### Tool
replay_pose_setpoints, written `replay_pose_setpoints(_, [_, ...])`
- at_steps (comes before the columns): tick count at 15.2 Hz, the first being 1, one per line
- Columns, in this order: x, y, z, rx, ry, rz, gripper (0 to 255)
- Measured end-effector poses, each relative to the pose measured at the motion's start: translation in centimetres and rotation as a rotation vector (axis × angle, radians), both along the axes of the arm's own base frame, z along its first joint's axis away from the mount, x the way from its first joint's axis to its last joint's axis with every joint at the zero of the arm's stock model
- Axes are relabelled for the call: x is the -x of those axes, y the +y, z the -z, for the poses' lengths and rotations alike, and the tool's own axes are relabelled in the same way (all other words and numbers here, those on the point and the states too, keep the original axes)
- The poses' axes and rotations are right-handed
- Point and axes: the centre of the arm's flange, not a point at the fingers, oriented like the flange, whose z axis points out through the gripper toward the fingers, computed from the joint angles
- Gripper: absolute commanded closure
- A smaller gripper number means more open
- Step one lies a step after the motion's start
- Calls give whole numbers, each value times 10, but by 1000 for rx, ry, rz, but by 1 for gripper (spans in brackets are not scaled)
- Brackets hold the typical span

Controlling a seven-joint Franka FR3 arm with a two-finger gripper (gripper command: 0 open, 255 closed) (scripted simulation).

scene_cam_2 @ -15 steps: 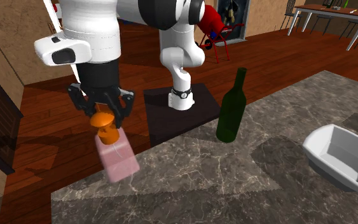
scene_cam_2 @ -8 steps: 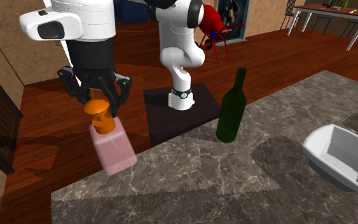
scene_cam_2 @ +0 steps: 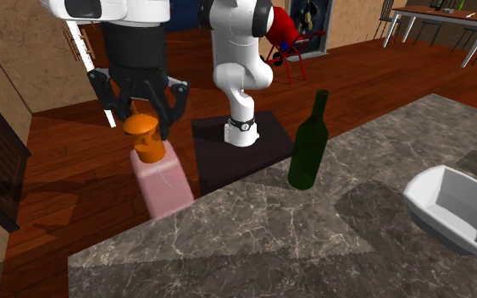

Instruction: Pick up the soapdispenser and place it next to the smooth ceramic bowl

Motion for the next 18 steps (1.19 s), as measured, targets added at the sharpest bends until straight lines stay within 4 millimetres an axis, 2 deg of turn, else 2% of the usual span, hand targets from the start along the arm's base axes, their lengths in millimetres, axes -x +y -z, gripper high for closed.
replay_pose_setpoints(18, [-9, 238, -2, 0, 0, -1, 255])
